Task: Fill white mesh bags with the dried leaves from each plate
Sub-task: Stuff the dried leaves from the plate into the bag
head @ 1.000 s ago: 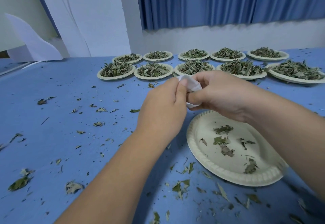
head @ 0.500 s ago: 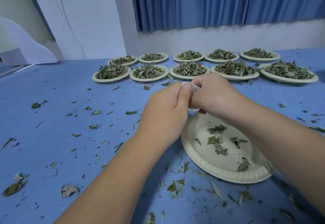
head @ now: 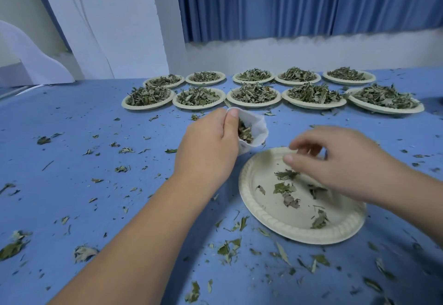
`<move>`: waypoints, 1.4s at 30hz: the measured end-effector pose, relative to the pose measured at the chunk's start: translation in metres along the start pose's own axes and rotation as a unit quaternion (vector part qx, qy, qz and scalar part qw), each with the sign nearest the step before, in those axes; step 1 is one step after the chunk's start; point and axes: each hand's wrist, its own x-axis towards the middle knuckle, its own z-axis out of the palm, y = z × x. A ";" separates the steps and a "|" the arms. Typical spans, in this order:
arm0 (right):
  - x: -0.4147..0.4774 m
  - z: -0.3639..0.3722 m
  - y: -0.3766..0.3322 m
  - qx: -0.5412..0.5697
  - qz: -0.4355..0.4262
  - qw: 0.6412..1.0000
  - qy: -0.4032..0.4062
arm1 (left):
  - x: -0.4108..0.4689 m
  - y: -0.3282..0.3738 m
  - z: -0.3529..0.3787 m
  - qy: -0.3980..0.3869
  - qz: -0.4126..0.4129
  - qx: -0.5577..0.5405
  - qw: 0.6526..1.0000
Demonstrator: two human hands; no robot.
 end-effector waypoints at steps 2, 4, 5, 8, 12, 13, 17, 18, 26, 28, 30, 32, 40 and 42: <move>-0.006 0.006 0.005 -0.081 -0.009 0.994 -0.074 | -0.001 0.001 0.002 0.000 -0.001 0.007 1.000; -0.010 0.012 0.003 -0.110 -0.034 0.987 -0.115 | -0.001 0.000 0.003 -0.003 -0.005 0.009 1.000; -0.011 0.014 0.002 -0.109 -0.048 0.985 -0.123 | -0.001 0.000 0.003 -0.003 -0.009 0.008 1.000; -0.014 0.020 0.001 -0.093 -0.090 0.982 -0.138 | 0.000 -0.002 0.002 -0.001 -0.021 0.003 1.000; -0.018 0.016 0.001 -0.023 -0.104 0.982 -0.154 | 0.001 -0.004 0.001 0.005 -0.026 0.005 1.000; -0.018 0.016 0.002 -0.020 -0.106 0.983 -0.151 | 0.001 -0.004 0.001 0.004 -0.025 0.003 1.000; -0.013 0.018 -0.001 -0.016 -0.144 0.981 -0.132 | 0.001 -0.003 0.003 0.001 -0.024 -0.002 1.000; -0.011 0.020 -0.004 -0.018 -0.161 0.978 -0.130 | 0.000 -0.003 0.004 0.000 -0.022 -0.001 1.000; -0.017 0.004 0.004 -0.016 -0.161 0.962 -0.222 | -0.002 -0.001 0.001 -0.005 -0.028 -0.011 1.000; -0.019 -0.011 0.010 0.004 -0.127 0.965 -0.228 | -0.002 0.000 0.000 -0.007 -0.028 -0.014 0.999; -0.019 -0.025 0.016 0.008 -0.098 0.974 -0.204 | -0.002 0.000 -0.001 -0.008 -0.026 -0.014 1.000; -0.017 -0.033 0.021 -0.012 -0.076 0.980 -0.183 | -0.003 0.000 0.000 -0.008 -0.023 -0.016 1.000; -0.020 -0.018 0.016 -0.129 -0.092 0.966 -0.204 | -0.003 -0.002 0.004 -0.006 -0.026 -0.010 1.000; -0.022 -0.021 0.014 -0.102 -0.090 0.966 -0.222 | -0.003 -0.003 0.004 -0.005 -0.023 -0.011 1.000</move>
